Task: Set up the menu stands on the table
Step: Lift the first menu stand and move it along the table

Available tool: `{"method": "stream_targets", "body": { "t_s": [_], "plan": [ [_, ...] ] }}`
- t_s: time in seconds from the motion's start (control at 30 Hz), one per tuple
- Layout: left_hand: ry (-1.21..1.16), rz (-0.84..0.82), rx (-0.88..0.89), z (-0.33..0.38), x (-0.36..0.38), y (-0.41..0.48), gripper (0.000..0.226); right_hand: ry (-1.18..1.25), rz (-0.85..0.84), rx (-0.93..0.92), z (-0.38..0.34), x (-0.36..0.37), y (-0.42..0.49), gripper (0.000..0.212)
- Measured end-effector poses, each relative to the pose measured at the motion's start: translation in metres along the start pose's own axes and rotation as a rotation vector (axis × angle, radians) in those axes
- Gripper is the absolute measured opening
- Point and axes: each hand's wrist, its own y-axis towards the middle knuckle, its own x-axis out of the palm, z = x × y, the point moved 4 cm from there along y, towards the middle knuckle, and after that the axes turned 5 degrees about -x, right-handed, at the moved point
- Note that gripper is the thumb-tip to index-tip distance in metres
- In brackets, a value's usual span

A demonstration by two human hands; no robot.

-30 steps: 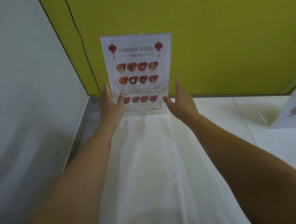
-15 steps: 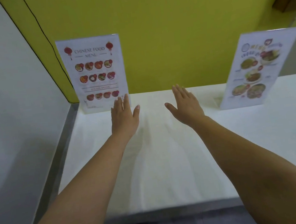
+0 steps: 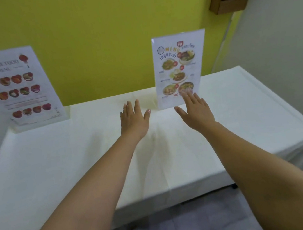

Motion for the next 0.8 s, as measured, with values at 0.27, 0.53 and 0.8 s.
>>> {"method": "stream_targets", "body": {
  "t_s": [0.27, 0.53, 0.8],
  "plan": [
    [-0.063, 0.022, 0.02, 0.053, 0.008, 0.046, 0.071, 0.092, 0.036, 0.102, 0.054, -0.01, 0.035, 0.074],
    [-0.192, 0.033, 0.003, 0.078, 0.012, 0.091, 0.079, 0.151, 0.064, 0.142, 0.081, -0.013, 0.083, 0.078],
    [-0.311, 0.075, -0.013, 0.096, 0.02, 0.108, 0.084, 0.199, 0.087, 0.101, 0.098, -0.02, 0.119, 0.082]
  ]
}}
